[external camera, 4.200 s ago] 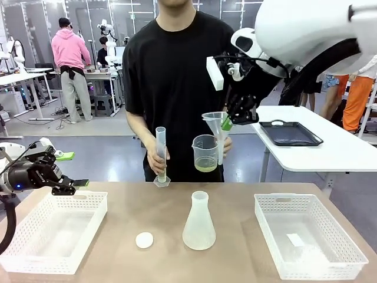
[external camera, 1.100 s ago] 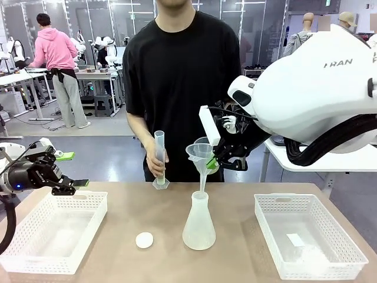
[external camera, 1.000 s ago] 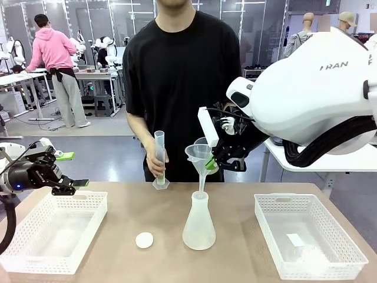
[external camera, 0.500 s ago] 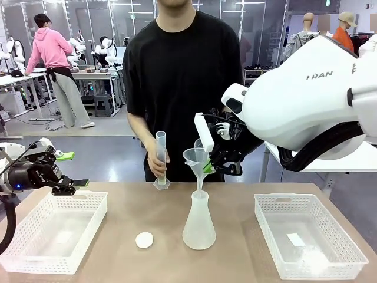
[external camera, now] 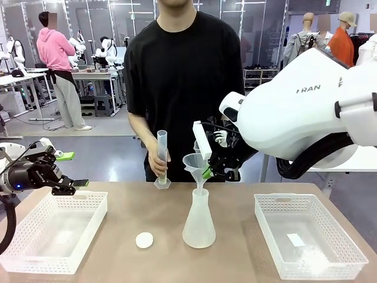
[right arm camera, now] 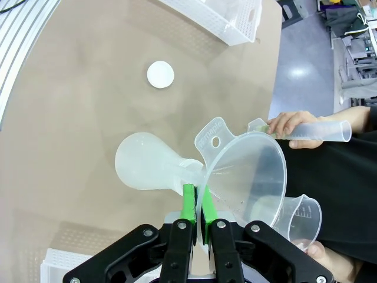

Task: Prepare the solutions needed for the experiment.
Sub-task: Pick up the Plastic Funnel and insert it into the Big flask.

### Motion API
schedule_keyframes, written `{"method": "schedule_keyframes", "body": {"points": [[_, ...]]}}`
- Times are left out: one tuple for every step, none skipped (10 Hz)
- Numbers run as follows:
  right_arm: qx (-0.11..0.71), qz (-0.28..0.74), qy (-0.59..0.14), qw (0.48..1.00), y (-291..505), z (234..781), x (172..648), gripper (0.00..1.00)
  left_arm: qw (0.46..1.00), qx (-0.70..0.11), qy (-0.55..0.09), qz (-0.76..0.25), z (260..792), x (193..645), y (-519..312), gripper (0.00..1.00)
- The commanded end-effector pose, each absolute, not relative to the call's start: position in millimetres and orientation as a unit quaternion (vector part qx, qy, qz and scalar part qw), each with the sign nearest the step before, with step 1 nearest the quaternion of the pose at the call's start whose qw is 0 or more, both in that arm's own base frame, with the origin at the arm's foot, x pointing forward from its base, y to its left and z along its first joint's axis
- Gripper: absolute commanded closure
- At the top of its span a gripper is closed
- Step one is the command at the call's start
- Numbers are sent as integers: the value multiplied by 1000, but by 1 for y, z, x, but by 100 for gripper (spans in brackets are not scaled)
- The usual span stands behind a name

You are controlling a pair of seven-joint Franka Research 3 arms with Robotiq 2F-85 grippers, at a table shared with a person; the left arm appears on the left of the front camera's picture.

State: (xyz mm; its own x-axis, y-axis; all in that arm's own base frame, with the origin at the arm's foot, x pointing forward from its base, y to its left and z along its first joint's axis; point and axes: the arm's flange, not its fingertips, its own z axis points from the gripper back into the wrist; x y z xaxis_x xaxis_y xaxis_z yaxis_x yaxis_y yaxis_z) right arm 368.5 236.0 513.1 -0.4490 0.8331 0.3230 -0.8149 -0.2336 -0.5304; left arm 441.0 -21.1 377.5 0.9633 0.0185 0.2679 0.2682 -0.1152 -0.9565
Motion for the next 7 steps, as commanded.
{"method": "schedule_keyframes", "body": {"points": [[9,775,-352,525,236,514,366,95,655,-743,-101,-94,380,440,-22,0],[14,773,-359,523,234,523,363,95,655,-743,-101,-94,380,440,-22,0],[15,773,-362,520,232,535,362,95,655,-743,-101,-94,380,440,-22,0],[12,775,-363,517,232,542,360,95,655,-743,-101,-94,380,440,-22,0],[13,778,-361,514,232,543,360,95,655,-743,-101,-94,380,440,-22,0],[4,778,-365,511,233,541,360,95,655,-743,-101,-94,380,440,-22,0],[-4,773,-371,515,234,540,360,95,655,-743,-101,-94,380,440,-22,0]]}}
